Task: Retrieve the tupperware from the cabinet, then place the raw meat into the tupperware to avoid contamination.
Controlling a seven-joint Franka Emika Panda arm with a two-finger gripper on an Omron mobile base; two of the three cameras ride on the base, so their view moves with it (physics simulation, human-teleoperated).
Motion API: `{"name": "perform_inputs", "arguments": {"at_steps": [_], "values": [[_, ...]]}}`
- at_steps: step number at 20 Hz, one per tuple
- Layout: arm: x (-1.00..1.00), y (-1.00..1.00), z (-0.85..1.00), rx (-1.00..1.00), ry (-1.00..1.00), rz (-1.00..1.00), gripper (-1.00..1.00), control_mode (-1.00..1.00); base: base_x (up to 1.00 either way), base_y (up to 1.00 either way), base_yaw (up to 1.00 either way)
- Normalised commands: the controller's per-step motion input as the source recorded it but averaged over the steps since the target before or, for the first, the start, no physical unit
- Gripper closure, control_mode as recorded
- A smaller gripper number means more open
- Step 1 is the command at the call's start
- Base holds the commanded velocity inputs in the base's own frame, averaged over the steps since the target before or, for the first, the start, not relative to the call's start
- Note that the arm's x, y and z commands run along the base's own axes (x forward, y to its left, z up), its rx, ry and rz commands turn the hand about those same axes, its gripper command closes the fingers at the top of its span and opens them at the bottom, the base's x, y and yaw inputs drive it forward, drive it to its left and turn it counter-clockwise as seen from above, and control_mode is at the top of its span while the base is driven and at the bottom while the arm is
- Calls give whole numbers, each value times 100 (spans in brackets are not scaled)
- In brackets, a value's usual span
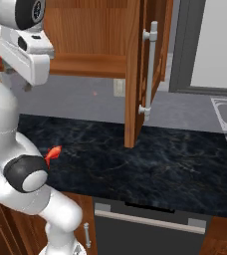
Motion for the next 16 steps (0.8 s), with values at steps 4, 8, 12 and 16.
{"name": "perform_inputs", "arguments": {"at_steps": [4, 8, 12, 16], "values": [[50, -12, -41, 50, -9, -13, -100, -100, 0, 0, 0], [30, 7, -64, 42, -8, -10, -100, -100, 0, 0, 0], [55, 54, -28, 8, 1, -1, -100, -100, 0, 0, 0], [59, 34, 23, -3, 13, 2, -100, -100, 0, 0, 0]]}}
